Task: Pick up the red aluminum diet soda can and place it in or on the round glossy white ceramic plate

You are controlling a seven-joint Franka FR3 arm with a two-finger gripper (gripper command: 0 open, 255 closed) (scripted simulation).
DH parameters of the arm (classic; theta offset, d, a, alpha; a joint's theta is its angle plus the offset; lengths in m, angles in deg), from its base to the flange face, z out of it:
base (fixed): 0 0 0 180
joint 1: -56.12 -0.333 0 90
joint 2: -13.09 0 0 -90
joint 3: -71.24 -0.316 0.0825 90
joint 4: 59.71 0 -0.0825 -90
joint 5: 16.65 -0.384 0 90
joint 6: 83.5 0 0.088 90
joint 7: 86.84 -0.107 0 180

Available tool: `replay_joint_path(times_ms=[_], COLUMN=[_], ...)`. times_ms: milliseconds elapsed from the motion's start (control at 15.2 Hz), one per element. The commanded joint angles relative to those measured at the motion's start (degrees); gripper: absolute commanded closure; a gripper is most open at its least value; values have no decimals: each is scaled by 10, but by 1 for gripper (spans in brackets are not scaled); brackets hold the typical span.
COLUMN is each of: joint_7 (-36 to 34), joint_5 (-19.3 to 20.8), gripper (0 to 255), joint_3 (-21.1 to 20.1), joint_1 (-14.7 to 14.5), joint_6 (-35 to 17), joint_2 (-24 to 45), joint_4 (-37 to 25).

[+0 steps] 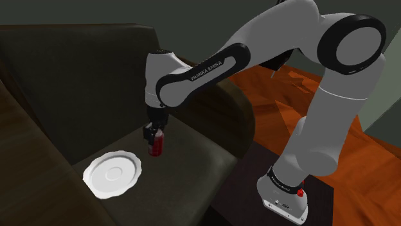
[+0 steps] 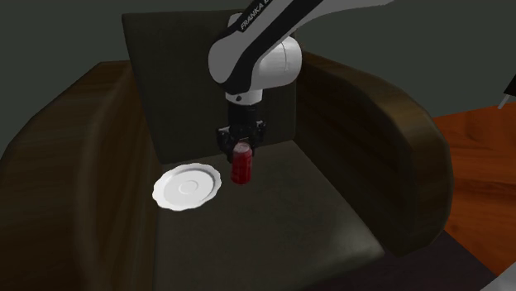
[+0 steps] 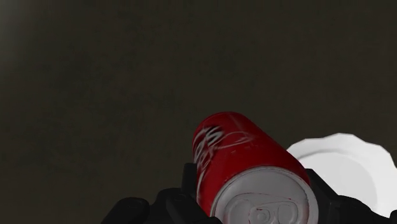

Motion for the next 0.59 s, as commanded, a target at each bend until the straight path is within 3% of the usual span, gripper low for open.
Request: replay_joint_path(times_ms=[0, 396, 528], joint_7=[0, 1, -27], joint_5=[-2, -8, 4], gripper=[255, 255, 255], joint_3=[-1, -1, -9], joint_1=[1, 2, -11], joint_6=[15, 54, 66], joint_2=[-10, -33, -4], joint_4=[-5, -22, -64])
